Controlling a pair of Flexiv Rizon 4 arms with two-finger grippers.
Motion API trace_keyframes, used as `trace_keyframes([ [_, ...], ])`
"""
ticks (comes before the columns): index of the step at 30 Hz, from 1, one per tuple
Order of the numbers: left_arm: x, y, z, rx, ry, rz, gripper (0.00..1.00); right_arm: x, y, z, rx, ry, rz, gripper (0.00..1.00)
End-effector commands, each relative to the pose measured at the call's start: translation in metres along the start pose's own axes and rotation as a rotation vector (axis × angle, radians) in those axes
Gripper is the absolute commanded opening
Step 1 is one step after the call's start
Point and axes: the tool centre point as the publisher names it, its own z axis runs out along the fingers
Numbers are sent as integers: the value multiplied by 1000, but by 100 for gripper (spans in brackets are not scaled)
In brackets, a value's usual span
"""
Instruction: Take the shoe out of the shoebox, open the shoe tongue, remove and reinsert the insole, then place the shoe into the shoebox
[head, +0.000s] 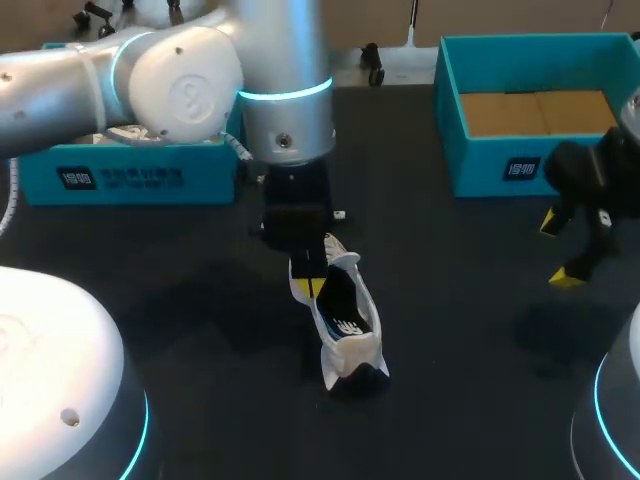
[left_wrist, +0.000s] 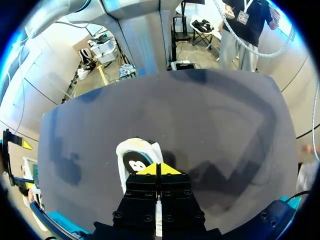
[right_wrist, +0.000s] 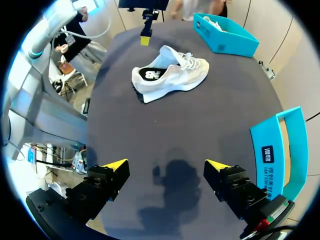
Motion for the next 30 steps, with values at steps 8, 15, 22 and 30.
trace_keyframes([
  [8, -13, 11, 19, 41, 43, 76, 0, 1, 0, 1, 2, -2, 0, 100],
  [15, -11, 16, 38, 75, 68, 116, 0, 1, 0, 1, 2, -2, 0, 100],
  [22, -19, 23, 54, 73, 84, 142, 0, 1, 0, 1, 2, -2, 0, 100],
  [30, -23, 22, 73, 53, 106, 167, 0, 1, 0, 1, 2, -2, 0, 100],
])
